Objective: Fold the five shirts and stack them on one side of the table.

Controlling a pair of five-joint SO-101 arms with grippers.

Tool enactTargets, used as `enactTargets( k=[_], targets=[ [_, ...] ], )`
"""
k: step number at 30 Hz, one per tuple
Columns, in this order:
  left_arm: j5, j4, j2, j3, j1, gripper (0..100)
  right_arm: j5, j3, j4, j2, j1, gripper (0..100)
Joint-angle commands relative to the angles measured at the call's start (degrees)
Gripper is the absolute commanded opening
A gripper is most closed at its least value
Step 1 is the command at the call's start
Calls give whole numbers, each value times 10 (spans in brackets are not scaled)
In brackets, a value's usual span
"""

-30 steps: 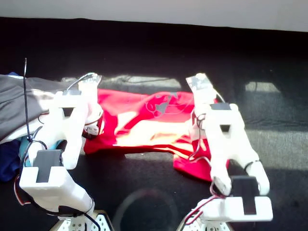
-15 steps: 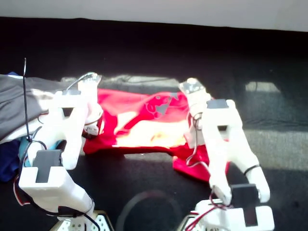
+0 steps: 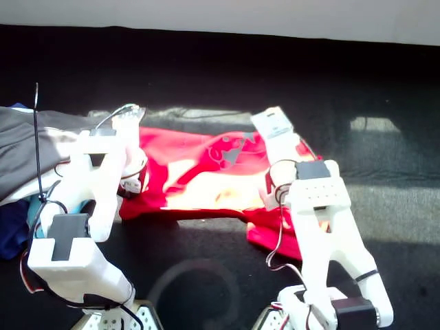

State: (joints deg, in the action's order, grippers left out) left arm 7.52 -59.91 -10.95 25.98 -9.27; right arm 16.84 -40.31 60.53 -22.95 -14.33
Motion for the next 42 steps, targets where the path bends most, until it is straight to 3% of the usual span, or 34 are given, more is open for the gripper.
enactTargets(
  k=[1, 7, 17, 22, 30, 35, 42],
  targets=[
    [2, 19, -1, 1, -7, 9, -16, 15, -54, 33, -6, 54],
    [2, 19, -1, 1, -7, 9, -18, 18, -14, 126, -7, 54],
    [2, 20, -1, 1, -7, 9, -7, 9, 110, 14, -36, 54],
    [2, 20, -1, 1, -7, 9, 34, -52, 64, 8, -37, 54],
    [2, 19, -1, 1, -7, 9, 30, -26, 50, 5, -35, 54],
    [2, 19, -1, 1, -7, 9, 29, -4, 41, 11, 15, 54],
    [2, 21, -1, 1, -7, 9, 33, -73, 7, 11, 27, 54]
  ],
)
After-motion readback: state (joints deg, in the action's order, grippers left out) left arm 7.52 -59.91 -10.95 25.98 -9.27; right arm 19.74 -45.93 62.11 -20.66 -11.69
